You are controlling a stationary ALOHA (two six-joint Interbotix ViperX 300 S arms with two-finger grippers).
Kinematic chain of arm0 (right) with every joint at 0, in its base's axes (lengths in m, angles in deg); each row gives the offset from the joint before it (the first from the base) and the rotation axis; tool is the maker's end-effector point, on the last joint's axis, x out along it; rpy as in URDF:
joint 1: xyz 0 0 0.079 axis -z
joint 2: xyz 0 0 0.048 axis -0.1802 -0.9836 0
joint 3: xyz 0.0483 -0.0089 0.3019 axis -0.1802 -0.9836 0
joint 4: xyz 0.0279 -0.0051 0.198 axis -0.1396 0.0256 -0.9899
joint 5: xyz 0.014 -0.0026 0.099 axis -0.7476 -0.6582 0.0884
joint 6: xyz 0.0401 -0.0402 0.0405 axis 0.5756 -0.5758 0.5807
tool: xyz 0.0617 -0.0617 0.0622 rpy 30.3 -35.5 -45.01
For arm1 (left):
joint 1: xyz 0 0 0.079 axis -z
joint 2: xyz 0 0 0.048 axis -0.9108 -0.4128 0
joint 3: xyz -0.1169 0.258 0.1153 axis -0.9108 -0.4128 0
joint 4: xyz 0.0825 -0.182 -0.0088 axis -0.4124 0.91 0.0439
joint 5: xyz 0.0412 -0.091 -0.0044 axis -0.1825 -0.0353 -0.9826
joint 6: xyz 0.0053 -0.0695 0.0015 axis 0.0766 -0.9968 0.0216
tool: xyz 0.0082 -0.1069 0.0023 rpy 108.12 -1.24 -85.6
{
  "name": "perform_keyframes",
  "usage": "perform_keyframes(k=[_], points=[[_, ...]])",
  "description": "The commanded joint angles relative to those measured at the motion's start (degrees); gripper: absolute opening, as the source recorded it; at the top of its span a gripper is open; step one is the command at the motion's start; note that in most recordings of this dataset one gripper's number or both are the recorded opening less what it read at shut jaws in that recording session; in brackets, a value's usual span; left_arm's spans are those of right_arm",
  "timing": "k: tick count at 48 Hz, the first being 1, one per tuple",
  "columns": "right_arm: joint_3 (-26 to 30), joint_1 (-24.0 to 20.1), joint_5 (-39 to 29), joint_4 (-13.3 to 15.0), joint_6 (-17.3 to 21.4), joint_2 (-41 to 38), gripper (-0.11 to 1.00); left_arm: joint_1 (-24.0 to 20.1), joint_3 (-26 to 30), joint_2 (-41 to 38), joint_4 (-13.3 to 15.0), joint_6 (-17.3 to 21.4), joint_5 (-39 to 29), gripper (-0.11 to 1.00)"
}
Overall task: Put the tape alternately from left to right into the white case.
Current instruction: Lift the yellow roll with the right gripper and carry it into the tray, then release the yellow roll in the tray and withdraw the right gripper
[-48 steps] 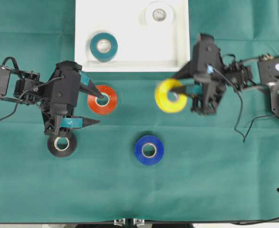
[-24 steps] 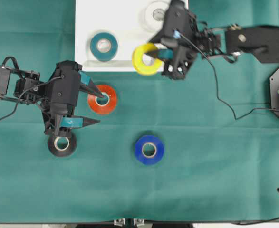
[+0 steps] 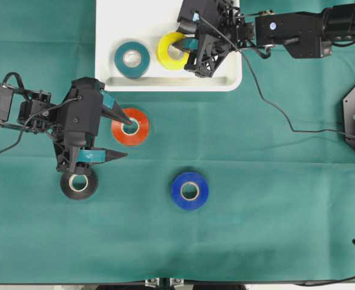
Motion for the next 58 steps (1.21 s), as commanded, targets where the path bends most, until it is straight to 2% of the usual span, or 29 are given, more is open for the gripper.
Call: perform_keyframes(k=[1, 19, 36, 38, 43, 46, 51, 58], points=[[1.0, 0.0, 0.4, 0.2, 0.0, 0.9, 0.30, 0.2, 1.1, 0.7, 0.1, 0.1, 0.3, 0.93], [0.4, -0.1, 3.3, 0.2, -0.1, 0.9, 0.30, 0.2, 1.1, 0.7, 0.1, 0.1, 0.4, 0.93], [0.4, -0.1, 2.7, 0.2, 0.0, 1.0, 0.30, 0.2, 1.1, 0.7, 0.1, 0.2, 0.3, 0.93], [0.4, -0.1, 2.6, 0.3, -0.1, 1.0, 0.39, 0.2, 1.1, 0.8, 0.1, 0.2, 0.3, 0.93], [0.4, -0.2, 2.6, 0.2, -0.2, 1.0, 0.72, 0.2, 1.1, 0.8, 0.1, 0.1, 0.3, 0.93], [0.4, -0.2, 2.6, 0.3, -0.2, 1.0, 0.86, 0.2, 1.1, 0.7, 0.1, 0.1, 0.2, 0.93], [0.4, -0.2, 2.6, 0.2, -0.1, 1.0, 0.83, 0.2, 1.1, 0.8, 0.1, 0.1, 0.2, 0.93], [0.4, -0.2, 2.7, 0.3, -0.1, 1.0, 0.83, 0.2, 1.1, 0.7, 0.1, 0.1, 0.2, 0.93]])
